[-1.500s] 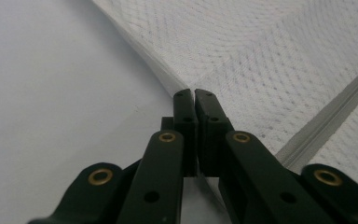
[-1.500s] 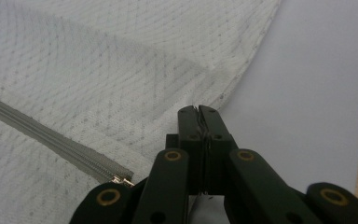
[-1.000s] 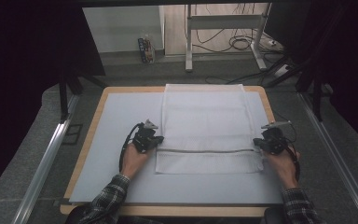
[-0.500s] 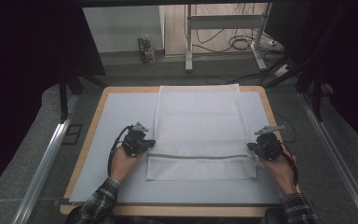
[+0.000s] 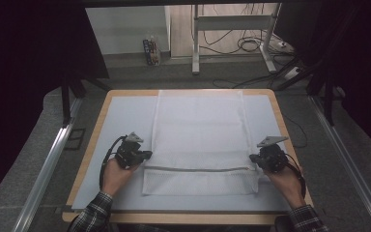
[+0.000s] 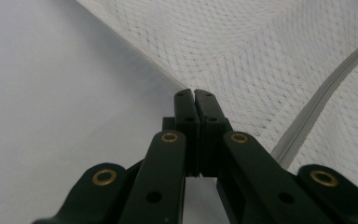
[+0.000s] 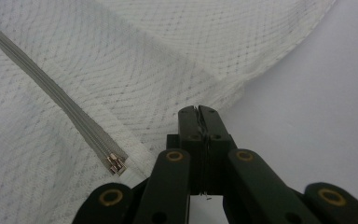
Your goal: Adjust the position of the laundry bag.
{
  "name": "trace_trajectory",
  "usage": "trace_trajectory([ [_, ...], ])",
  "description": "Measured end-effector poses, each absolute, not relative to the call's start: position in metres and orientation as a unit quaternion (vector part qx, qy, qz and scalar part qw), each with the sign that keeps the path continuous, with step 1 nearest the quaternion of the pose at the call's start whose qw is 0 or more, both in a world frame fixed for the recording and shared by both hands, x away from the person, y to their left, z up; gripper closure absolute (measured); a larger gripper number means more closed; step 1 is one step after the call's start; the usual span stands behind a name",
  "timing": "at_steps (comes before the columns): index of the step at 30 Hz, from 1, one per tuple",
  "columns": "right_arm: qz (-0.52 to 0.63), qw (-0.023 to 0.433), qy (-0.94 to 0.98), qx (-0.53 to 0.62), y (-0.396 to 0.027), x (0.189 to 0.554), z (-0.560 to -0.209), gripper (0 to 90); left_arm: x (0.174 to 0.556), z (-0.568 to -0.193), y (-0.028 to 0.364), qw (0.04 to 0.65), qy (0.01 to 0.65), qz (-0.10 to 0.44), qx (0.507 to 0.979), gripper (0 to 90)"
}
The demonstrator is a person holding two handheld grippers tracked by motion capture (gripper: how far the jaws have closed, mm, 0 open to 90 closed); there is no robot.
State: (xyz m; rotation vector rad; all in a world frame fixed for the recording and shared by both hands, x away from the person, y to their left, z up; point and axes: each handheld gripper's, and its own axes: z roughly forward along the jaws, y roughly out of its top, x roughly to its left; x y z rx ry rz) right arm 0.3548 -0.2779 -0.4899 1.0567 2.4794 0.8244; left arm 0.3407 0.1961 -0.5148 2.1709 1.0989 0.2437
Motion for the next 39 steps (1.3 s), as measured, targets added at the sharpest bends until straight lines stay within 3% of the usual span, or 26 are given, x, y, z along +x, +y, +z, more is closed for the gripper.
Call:
trace_trajectory([
  [35, 0.282, 0.144, 0.887, 0.337, -0.257, 0.314, -0.492, 87.5, 0.301, -0.522, 0.213, 0.325, 0.426, 0.091, 0.84, 88.3],
  [39, 0.287, 0.154, 0.884, 0.334, -0.258, 0.314, -0.491, 83.8, 0.3, -0.52, 0.213, 0.33, 0.431, 0.105, 0.833, 79.2],
])
